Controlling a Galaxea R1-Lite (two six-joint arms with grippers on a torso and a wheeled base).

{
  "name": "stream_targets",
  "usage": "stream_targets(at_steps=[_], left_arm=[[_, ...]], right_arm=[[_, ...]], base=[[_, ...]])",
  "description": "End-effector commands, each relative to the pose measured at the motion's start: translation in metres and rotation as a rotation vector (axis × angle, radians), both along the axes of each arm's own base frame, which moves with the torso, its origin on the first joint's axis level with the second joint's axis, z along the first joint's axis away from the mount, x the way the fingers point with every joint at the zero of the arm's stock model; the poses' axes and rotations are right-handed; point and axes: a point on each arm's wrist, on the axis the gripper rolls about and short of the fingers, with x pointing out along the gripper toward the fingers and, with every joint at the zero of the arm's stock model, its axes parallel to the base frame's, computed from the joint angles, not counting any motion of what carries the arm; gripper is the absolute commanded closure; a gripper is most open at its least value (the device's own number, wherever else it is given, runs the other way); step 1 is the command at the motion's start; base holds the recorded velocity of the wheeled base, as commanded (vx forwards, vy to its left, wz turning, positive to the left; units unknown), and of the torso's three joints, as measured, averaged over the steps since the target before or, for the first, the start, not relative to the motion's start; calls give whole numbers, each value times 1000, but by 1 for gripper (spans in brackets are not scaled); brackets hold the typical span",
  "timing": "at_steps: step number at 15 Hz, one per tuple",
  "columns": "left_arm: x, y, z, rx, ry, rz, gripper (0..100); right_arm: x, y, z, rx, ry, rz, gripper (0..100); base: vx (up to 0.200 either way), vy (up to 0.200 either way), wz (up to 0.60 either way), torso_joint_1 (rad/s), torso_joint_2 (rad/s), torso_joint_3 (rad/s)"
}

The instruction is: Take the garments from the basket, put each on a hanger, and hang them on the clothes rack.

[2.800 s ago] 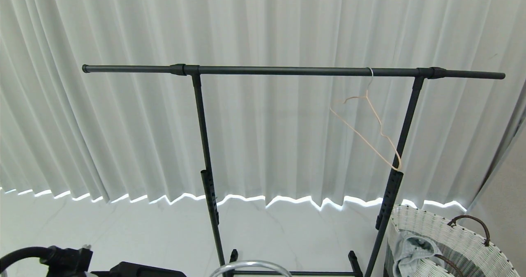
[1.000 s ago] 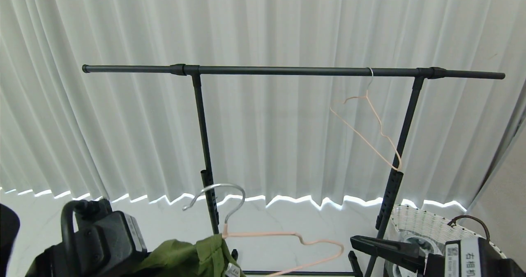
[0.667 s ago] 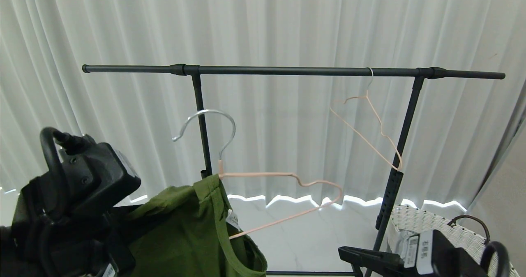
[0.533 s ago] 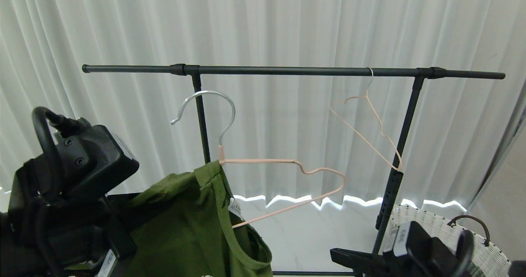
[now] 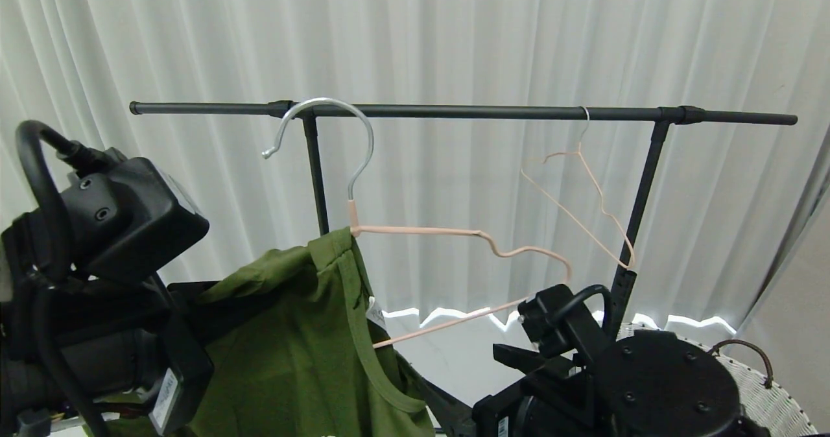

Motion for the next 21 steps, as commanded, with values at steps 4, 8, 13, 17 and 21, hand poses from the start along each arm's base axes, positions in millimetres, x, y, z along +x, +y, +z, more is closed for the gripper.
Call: stream_targets(at_steps=[4,8,13,17,21], left_arm=[[-1,0,4,-14,-10,-9,100],[0,-1,4,-15,-9,-9,100],[2,2,5,-13,-11,17,100],[9,7,2,1,-6,70,100],[12,14,-9,64,0,185,100]], right_arm=[[9,19,-27,-35,7,-26,0],[7,22,-36,-66,12,-18,0],[2,12,-60,-174,21,-66,0],[7,-11,-72,-254,30,-123,0],[31,-47,-66,-296,14,-241,0]], base=[[0,0,0,0,0,0],[0,0,0,0,0,0],[0,0,0,0,0,0],[0,0,0,0,0,0],[0,0,0,0,0,0]])
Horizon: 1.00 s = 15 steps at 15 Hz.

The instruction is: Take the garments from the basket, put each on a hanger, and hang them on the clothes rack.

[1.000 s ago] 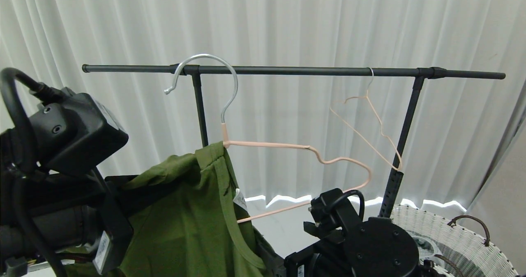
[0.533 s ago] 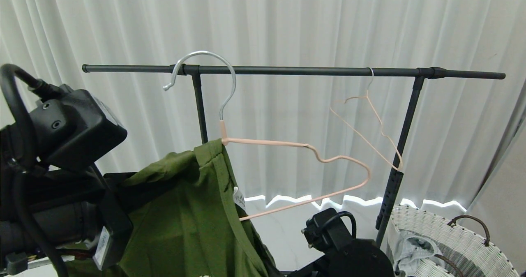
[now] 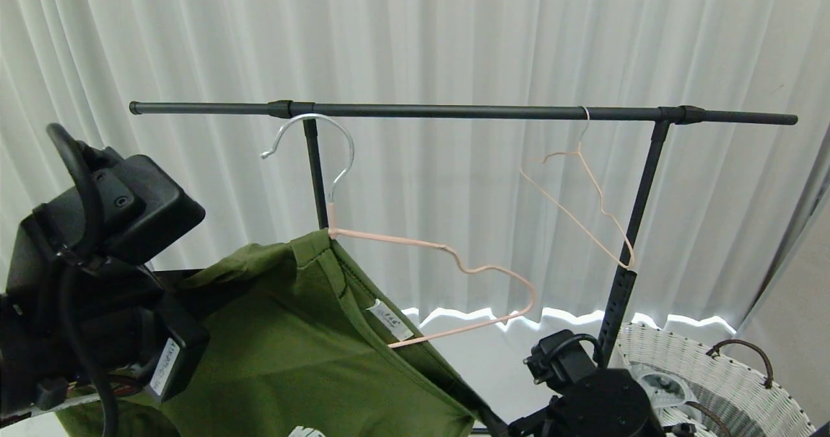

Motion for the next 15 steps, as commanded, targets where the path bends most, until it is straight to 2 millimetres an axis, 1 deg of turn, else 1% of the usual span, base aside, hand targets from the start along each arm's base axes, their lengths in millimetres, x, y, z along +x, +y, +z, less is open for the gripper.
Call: stream_targets(at_steps=[1,3,4,6,10,12,15], left_arm=[[0,2,-8,25,15,23,100],[-3,4,-17,77,28,7,100],[-4,5,-24,106,40,-3,100],[-5,5,-35,125,57,-7,100],[-7,7,-53,164,84,-1,100],[-7,8,-61,184,90,19,100],[-4,6,-65,164,72,51,100]], right_arm=[[11,-19,10,8,-22,-64,0],[17,-29,19,28,-46,-99,0],[19,-32,27,47,-66,-100,0],[18,-39,42,78,-105,-84,0],[20,-56,62,102,-165,-79,0],[14,-63,74,98,-183,-44,0],[-5,-77,96,100,-199,115,0]], base=[[0,0,0,0,0,0],[0,0,0,0,0,0],[0,0,0,0,0,0],[0,0,0,0,0,0],[0,0,0,0,0,0],[0,0,0,0,0,0],[0,0,0,0,0,0]])
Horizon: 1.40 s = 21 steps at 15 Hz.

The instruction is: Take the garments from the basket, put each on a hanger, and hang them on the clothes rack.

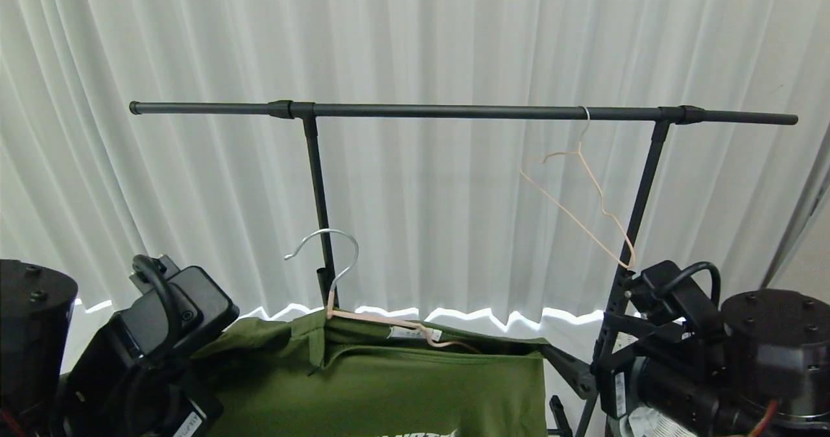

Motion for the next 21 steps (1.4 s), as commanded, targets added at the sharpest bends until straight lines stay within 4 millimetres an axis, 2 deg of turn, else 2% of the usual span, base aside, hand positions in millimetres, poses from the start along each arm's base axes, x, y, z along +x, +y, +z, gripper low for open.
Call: stream_targets(at_steps=[1,2,4,7,9,13,16,21], left_arm=[[2,-1,-4,-3,11,5,100],[3,-5,-3,-61,5,11,100],[0,-7,-2,-115,15,2,100],[-5,-9,-1,-159,24,-73,100],[-10,-8,-2,-207,27,-159,100],[-14,-9,-5,-232,18,-266,100],[-14,-11,-4,-214,12,-359,100],[-15,-13,-2,-219,0,-387,100]], right_arm=[[-17,-12,25,45,-53,93,0],[-28,-12,33,47,-51,183,0],[-37,-7,40,48,-53,260,0],[-40,-3,45,34,-71,332,0],[-40,1,55,8,-72,470,0],[-34,16,72,-38,-35,638,0],[-35,35,66,-76,17,734,0],[-31,71,45,-129,100,812,0]], base=[[0,0,0,0,0,0],[0,0,0,0,0,0],[0,0,0,0,0,0],[0,0,0,0,0,0],[0,0,0,0,0,0],[0,0,0,0,0,0],[0,0,0,0,0,0],[0,0,0,0,0,0]])
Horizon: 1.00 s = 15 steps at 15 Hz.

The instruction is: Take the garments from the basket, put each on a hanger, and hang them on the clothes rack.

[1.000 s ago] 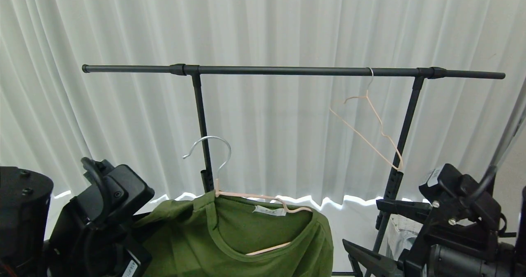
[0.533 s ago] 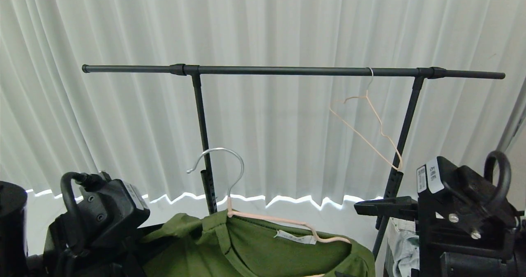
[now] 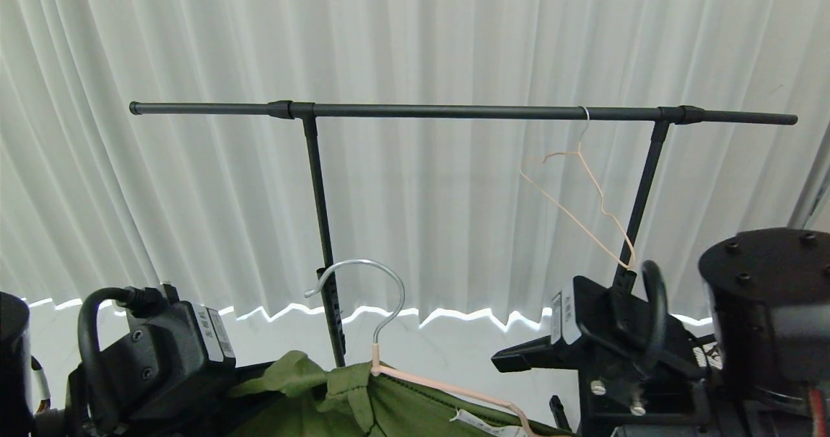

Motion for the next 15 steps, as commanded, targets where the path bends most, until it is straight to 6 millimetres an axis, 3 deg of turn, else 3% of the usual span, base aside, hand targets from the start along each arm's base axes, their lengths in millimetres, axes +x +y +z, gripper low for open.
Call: stream_targets(at_steps=[1,7,8,15], left_arm=[[-1,-1,1,-2,-3,-7,100],[-1,-3,2,-12,-15,-21,100],[0,-3,2,-13,-16,-21,100],[-1,-3,1,-11,-13,-21,100]], right_arm=[[7,18,-16,-58,32,11,0],[11,24,-23,-78,47,6,0],[12,24,-23,-78,48,3,100],[11,23,-22,-75,43,0,100]], base=[[0,0,0,0,0,0],[0,0,0,0,0,0],[0,0,0,0,0,0],[0,0,0,0,0,0]])
